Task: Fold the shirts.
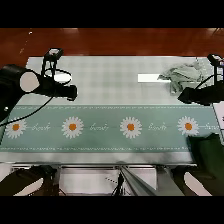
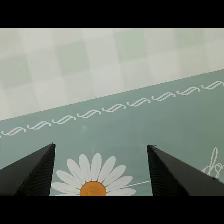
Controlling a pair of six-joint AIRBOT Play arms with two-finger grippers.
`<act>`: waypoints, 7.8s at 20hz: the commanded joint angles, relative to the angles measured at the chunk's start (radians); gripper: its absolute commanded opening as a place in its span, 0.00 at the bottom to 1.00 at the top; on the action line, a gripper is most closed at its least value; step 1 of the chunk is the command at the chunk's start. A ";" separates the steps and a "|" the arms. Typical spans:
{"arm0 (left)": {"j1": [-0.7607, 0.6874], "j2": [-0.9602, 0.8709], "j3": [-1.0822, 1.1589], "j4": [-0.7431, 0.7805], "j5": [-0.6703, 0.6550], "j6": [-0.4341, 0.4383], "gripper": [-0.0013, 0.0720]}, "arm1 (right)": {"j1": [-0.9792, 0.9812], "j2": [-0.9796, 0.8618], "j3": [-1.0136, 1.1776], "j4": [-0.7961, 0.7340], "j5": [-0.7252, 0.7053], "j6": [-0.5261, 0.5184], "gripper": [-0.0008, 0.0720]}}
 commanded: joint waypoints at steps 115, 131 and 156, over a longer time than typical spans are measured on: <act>-0.001 0.357 -0.714 -0.679 0.277 0.126 0.94 | -0.300 -0.041 -0.055 0.295 0.029 -0.220 0.74; -0.001 0.098 -0.707 -0.813 0.363 0.237 0.05 | -0.299 -0.041 -0.439 0.395 0.071 -0.262 0.74; 0.077 0.460 -0.162 -0.618 0.355 0.326 0.05 | -0.170 0.233 -0.082 0.596 -0.117 -0.274 0.05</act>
